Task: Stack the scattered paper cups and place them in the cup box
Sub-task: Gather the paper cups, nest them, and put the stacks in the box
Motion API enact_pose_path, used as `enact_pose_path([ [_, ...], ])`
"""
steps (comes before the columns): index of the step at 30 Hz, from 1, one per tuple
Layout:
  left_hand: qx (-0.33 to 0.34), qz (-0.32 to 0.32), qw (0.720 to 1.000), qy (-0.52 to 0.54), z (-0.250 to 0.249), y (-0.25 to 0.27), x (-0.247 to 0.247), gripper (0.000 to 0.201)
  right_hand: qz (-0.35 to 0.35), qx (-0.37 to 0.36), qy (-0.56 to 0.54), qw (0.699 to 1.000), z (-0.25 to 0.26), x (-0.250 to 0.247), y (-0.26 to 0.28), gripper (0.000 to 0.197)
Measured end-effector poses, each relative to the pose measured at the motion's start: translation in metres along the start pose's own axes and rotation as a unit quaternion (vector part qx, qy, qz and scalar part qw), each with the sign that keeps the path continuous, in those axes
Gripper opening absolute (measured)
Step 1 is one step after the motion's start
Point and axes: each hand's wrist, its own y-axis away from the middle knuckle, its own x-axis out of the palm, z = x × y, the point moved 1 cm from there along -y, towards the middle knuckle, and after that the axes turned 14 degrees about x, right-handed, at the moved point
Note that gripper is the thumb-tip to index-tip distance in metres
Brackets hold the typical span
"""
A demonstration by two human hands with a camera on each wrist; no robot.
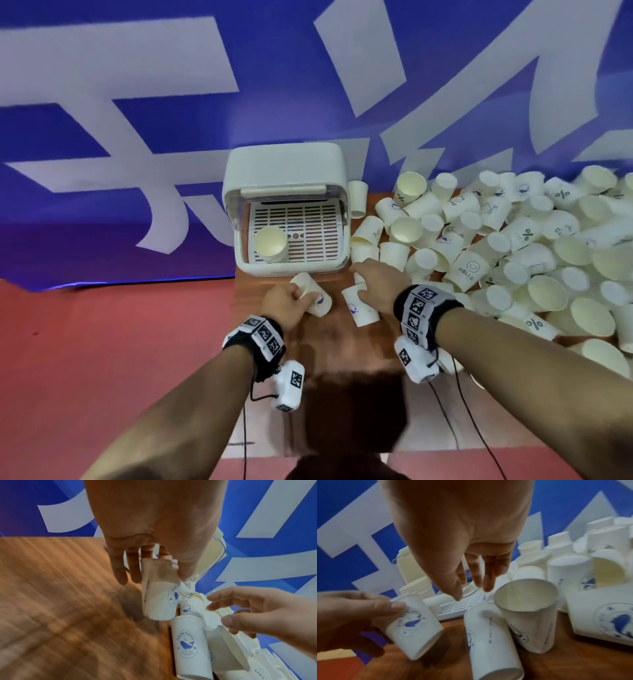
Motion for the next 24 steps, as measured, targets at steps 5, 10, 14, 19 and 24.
enact_pose_path([
  [5, -0.013, -0.045, 0.998, 0.045, 0.017, 0.022, -0.016, 0.048, -0.01, -0.015, 0.144, 0.989, 0.017, 0.007, -0.011, 0.032],
  [10, -0.015, -0.073, 0.996, 0.048, 0.037, 0.039, -0.021, 0.041, -0.037, -0.015, 0.24, 0.97, 0.028, 0.018, -0.01, 0.019],
  [14, -0.006, -0.082, 0.994, 0.074, 0.045, 0.048, -0.022, 0.027, -0.034, -0.017, 0.251, 0.967, 0.028, 0.024, -0.009, 0.017],
  [19, 0.015, -0.108, 0.99, 0.084, 0.046, 0.058, -0.028, 0.023, -0.037, -0.017, 0.255, 0.966, 0.028, 0.025, -0.006, 0.02],
  [24, 0.016, -0.115, 0.99, 0.081, 0.044, 0.061, -0.03, 0.022, -0.032, -0.014, 0.223, 0.974, 0.028, 0.027, -0.005, 0.029],
])
